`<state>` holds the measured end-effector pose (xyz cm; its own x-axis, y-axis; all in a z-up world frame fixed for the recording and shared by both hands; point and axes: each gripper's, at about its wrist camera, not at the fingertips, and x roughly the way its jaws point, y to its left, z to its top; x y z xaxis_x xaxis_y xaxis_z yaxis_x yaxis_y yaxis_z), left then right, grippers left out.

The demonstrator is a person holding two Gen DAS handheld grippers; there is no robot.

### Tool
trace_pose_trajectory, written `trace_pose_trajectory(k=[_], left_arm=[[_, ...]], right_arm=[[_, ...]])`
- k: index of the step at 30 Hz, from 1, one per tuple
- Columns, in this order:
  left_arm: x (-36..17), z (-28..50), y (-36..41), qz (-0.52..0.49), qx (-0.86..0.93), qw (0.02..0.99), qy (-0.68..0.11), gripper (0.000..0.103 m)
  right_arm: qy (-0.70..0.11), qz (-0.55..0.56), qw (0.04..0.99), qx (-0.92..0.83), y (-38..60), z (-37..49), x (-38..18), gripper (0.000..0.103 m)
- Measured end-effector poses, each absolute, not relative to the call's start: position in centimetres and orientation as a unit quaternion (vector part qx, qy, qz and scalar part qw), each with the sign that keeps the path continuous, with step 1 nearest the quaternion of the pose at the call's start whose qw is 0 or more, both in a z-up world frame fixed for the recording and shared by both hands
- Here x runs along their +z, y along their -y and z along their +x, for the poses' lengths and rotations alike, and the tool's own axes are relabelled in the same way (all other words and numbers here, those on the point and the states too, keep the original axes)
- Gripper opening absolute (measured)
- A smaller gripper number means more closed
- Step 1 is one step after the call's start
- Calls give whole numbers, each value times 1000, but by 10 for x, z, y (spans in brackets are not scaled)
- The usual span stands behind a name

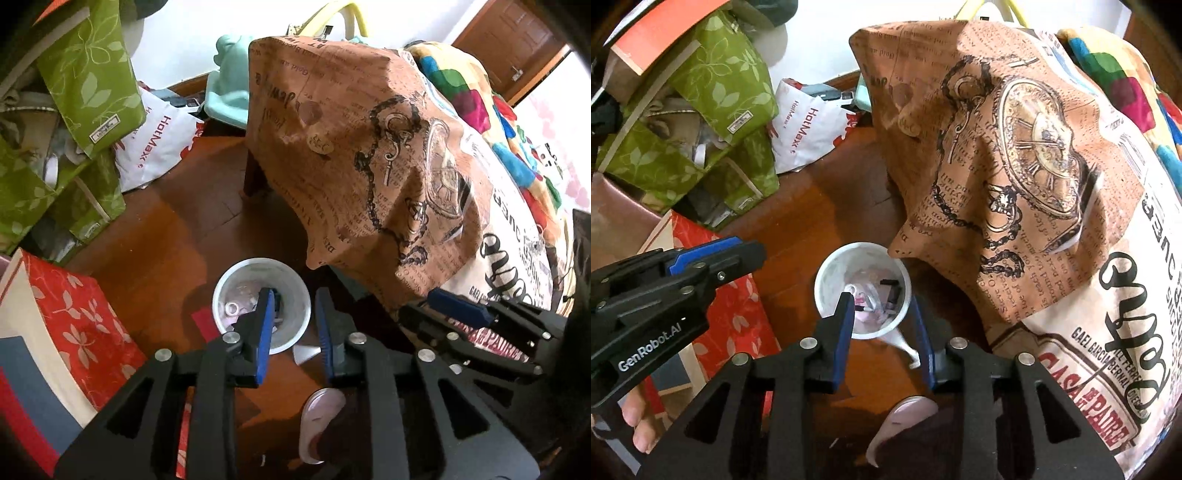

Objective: Collect trash
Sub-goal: 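Open both tools over the bin, dropping toothpaste and white stick, then move both open tools back over the earphones on the bed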

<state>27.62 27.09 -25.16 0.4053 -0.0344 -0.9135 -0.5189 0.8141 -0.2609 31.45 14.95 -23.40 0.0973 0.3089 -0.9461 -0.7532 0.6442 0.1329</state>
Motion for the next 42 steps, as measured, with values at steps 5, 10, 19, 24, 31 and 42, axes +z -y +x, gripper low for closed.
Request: trace_pose_trajectory(k=[5, 10, 19, 24, 31, 42], left_arm=[[-234, 263, -260, -241, 155, 807, -516, 21], [-205, 251, -244, -219, 153, 827, -494, 21], [-143, 241, -202, -177, 141, 868, -443, 21], [-110, 250, -171, -151, 122, 889, -415, 22], [-75, 287, -118, -128, 71, 912, -382, 32], [-72, 385, -25, -100, -10, 917, -386, 44]], right_arm=[[-551, -185, 719, 381, -137, 311, -220, 29], [-519, -191, 735, 392, -123, 301, -196, 29], [-461, -154, 777, 401, -71, 296, -138, 29], [-428, -133, 803, 393, -37, 299, -109, 29], [-391, -103, 839, 364, 25, 317, -79, 29], [-383, -73, 883, 262, 139, 382, -77, 46]])
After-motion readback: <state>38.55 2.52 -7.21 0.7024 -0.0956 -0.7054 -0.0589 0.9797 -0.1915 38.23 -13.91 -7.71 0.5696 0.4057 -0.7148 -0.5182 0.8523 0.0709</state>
